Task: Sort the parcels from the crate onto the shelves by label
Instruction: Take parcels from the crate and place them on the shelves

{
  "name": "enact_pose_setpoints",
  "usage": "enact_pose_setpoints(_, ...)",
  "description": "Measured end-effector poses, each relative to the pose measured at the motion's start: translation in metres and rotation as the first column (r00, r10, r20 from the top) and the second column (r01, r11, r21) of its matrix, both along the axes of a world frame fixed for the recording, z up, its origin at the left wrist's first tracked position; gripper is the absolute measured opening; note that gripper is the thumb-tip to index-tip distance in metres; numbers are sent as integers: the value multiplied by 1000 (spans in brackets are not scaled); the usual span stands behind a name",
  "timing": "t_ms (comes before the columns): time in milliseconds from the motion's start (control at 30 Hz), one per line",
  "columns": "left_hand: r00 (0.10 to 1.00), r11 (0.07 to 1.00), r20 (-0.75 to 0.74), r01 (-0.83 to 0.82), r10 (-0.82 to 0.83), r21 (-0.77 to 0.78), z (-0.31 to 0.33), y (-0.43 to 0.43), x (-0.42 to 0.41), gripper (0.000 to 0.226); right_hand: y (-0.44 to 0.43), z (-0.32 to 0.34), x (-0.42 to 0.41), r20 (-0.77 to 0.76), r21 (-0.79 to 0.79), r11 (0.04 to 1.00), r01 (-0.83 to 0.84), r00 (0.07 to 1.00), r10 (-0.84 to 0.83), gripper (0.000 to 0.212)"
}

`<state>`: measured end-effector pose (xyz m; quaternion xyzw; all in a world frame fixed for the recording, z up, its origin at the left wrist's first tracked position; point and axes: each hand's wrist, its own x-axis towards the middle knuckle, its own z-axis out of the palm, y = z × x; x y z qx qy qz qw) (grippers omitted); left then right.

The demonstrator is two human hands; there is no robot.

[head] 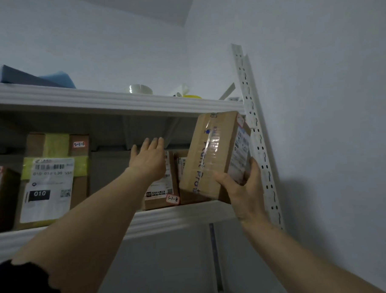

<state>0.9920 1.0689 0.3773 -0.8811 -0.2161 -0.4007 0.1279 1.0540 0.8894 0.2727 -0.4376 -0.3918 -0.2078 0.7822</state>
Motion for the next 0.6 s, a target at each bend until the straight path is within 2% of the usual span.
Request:
enact_pose_setpoints(100, 998, 998, -57, 19, -22, -60, 5, 2, 7, 74, 0, 3, 5, 8, 6, 1000, 7, 1000, -7, 54)
enact_pose_setpoints(200, 999, 999, -39, 12, -14, -53, 4, 4, 6, 67, 2, 4, 8, 17, 24, 999, 35, 999, -35, 51)
enact_pose_setpoints(333, 992, 998, 117, -33, 39, -49, -1, 8, 3, 81, 13, 5, 4, 4, 30, 997, 70, 997, -71, 50)
enact_pose_setpoints(400, 979, 997, 197, -33, 46, -70, -4, 7, 4, 88, 17, 5, 1, 22, 47, 995, 89, 996, -90, 56)
enact_pose_setpoints(467, 968, 996, 248, -20, 42, -90, -6, 5, 5, 88, 21, 4, 0, 42, 46, 994, 100, 994, -102, 72)
enact_pose_setpoints(600, 981, 999, 192, -26, 32, -38, -6, 8, 3, 85, 27, 3, -3, 61, 33, 992, 122, 990, -124, 86)
